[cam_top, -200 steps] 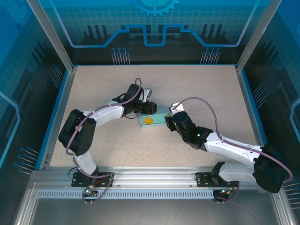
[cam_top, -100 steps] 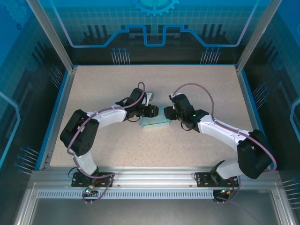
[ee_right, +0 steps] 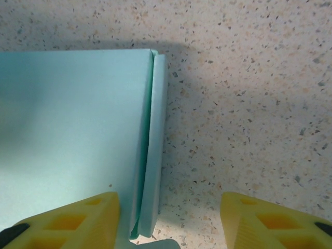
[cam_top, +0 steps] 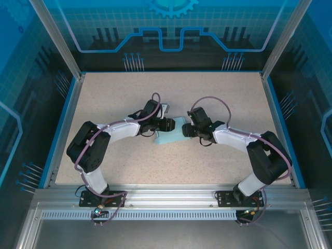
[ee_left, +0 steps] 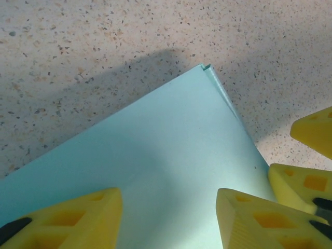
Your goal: Fold the paper box
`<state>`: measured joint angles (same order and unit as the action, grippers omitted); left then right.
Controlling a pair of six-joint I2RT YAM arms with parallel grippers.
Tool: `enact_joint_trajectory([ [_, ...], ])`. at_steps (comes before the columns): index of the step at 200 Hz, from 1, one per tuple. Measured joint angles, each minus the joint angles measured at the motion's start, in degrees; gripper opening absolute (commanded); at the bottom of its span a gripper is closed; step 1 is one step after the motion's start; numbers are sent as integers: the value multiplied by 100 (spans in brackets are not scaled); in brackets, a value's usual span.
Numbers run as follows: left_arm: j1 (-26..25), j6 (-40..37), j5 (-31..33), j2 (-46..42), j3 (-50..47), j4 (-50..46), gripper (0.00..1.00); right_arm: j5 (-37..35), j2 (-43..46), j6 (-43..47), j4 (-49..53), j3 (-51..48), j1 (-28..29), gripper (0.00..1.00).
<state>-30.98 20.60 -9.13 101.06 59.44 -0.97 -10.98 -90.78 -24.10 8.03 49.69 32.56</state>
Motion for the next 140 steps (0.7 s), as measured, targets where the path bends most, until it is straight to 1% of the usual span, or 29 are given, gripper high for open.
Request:
enact_joint_trajectory([
  [36,79,-105,107,-170,-46,-39,58,17,-205,127,-136,4,-15,54],
  [84,584,-374,186,-251,-9,-223,65,142,-398,483,-122,264,-98,56],
  [107,739,-577,186,-22,310,-485,66,205,-448,634,17,409,-111,56],
  [140,752,-774,179,404,675,-793,67,249,-444,791,236,575,-111,57],
])
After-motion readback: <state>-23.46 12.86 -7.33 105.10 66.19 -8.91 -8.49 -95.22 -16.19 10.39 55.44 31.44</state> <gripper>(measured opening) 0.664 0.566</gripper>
